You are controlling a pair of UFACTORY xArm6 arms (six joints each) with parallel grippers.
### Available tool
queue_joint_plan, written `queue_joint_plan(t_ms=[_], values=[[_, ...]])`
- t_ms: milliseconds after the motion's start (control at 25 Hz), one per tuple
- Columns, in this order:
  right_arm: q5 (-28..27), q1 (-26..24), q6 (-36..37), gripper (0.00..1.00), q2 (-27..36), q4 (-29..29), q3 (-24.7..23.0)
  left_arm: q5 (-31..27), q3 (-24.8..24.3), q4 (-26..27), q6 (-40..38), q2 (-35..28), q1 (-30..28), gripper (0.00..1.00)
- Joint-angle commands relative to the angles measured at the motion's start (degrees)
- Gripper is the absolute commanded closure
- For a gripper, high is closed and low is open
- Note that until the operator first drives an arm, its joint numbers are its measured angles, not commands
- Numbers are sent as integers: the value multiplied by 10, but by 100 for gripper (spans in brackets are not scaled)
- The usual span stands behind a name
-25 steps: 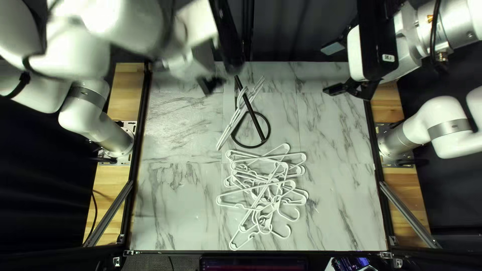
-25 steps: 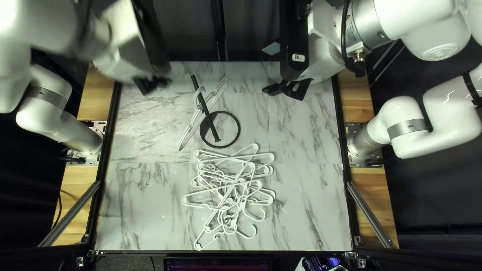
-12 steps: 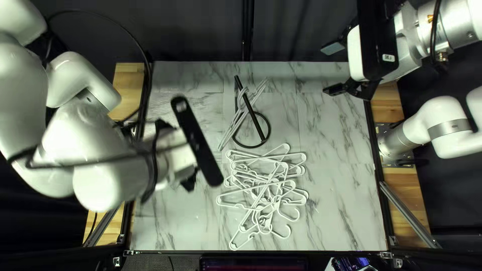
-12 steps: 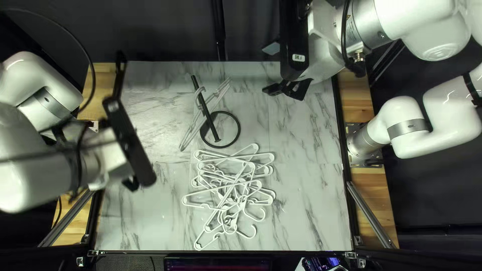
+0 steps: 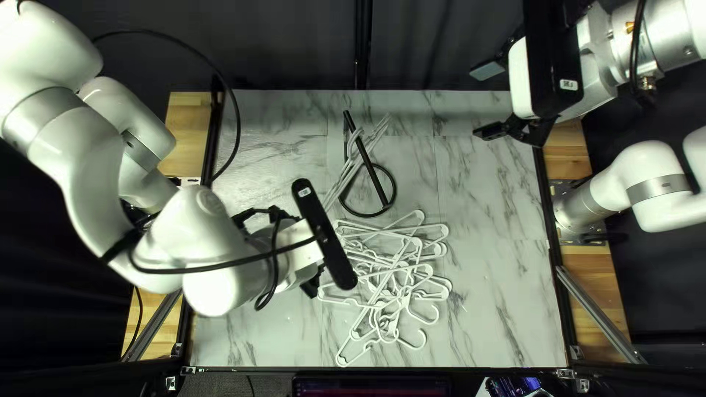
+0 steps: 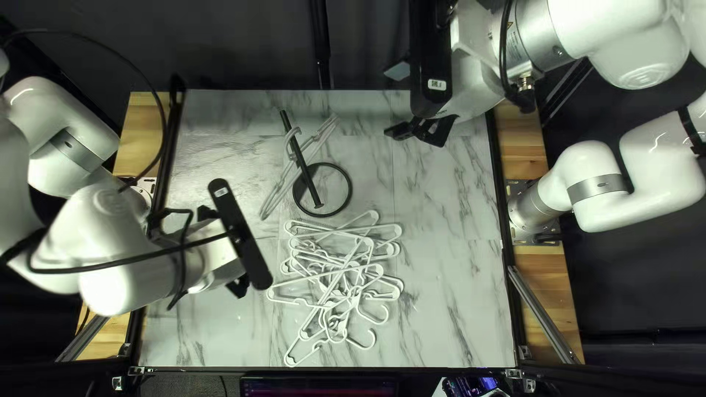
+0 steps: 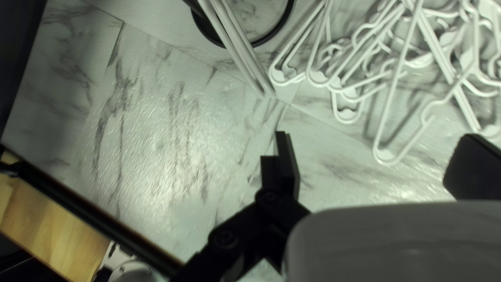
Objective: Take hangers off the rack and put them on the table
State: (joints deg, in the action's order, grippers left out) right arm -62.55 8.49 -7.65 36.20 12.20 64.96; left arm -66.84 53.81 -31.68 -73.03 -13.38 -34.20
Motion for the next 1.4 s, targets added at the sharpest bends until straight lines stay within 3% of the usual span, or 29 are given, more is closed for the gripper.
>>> queue_joint_plan(t_ms=[40,1400], values=[[0,0,0,0,0,0,0,46,-14,-20,-1,12,29,0],[0,0,0,0,0,0,0,144,-115,-70,-27,-34,80,0]])
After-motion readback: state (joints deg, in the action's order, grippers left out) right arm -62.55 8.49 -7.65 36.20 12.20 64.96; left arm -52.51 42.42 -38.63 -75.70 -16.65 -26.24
